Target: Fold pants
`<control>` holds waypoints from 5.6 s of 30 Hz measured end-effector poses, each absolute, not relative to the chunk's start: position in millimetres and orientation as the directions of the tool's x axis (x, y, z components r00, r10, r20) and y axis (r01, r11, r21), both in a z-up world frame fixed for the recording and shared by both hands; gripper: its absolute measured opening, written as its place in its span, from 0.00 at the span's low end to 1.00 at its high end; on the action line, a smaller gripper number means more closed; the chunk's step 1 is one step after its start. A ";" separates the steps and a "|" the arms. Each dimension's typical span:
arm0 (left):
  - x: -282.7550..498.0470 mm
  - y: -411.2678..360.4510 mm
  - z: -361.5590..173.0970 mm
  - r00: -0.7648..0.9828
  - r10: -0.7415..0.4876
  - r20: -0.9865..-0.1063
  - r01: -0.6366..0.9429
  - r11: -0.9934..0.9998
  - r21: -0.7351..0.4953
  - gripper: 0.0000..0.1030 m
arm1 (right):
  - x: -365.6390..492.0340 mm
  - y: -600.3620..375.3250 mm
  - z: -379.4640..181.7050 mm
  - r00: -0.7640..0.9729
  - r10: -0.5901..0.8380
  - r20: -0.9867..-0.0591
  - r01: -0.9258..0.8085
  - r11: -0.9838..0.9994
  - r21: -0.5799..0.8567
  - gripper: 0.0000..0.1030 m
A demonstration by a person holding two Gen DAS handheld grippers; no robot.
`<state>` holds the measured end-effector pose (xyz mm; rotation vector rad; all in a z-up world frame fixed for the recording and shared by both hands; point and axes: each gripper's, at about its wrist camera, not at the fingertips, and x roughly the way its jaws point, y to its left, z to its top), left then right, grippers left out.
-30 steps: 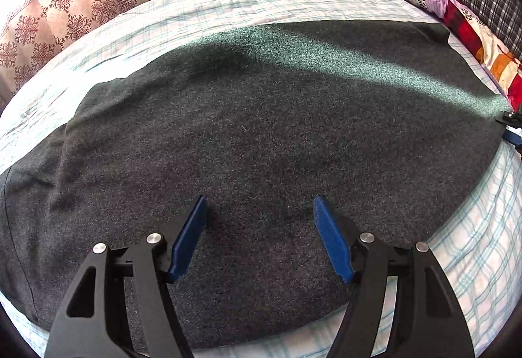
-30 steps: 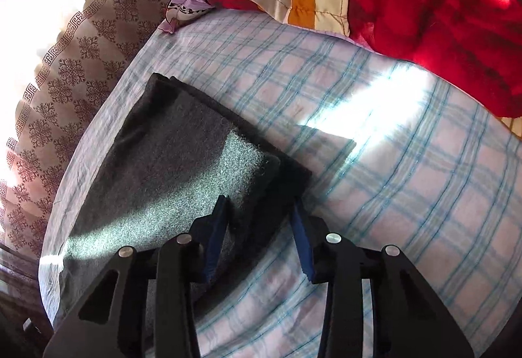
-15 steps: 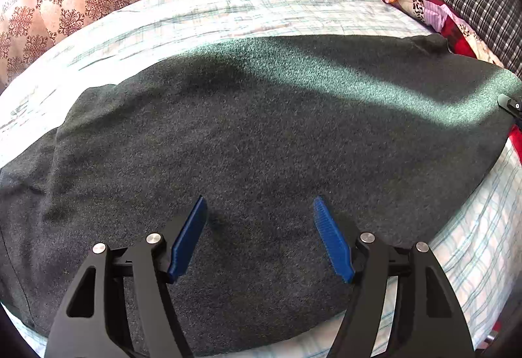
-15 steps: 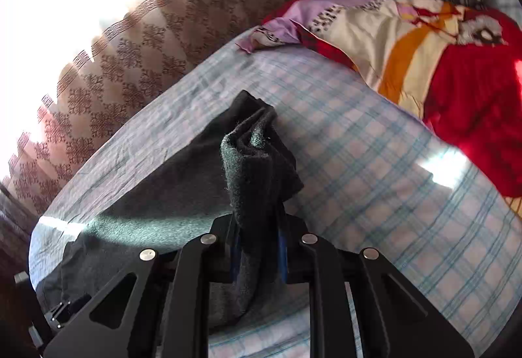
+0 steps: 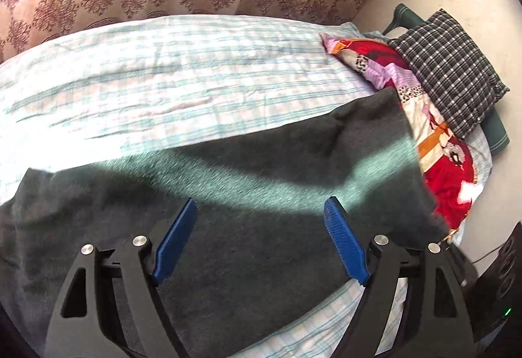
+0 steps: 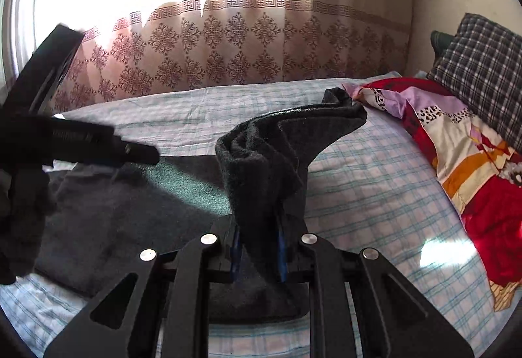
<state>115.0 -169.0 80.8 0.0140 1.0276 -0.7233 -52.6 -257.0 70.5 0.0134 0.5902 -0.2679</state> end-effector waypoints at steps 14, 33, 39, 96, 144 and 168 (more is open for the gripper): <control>116.6 -200.5 65.8 0.165 -0.513 -0.842 0.611 0.724 -0.321 0.86 | -62.1 -177.8 41.7 0.811 -0.126 -0.571 0.048 0.988 -0.150 0.16; 126.2 -40.5 49.1 0.250 -0.669 -0.700 0.380 0.733 -0.564 0.10 | -59.6 -112.2 44.9 0.818 0.027 -0.575 -0.149 0.975 -0.166 0.16; 119.2 4.6 32.8 0.298 -0.615 -0.730 0.348 0.782 -0.517 0.10 | -48.4 -72.1 27.9 0.780 0.076 -0.621 -0.237 0.954 -0.182 0.16; 70.4 0.6 -25.0 0.387 -0.255 -0.886 0.418 0.905 -0.078 0.42 | -41.3 -147.8 21.6 0.635 0.186 -0.750 -0.123 0.982 0.140 0.38; 157.6 -57.1 -23.1 0.506 -0.251 -0.825 0.326 0.941 -0.086 0.42 | 183.4 -272.1 -19.3 0.592 0.081 -0.802 0.158 0.964 0.214 0.56; 137.7 -112.3 30.2 0.461 -0.289 -0.839 0.397 0.913 -0.096 0.73 | -28.0 -310.6 -29.9 0.581 0.287 -0.762 0.239 0.835 0.497 0.58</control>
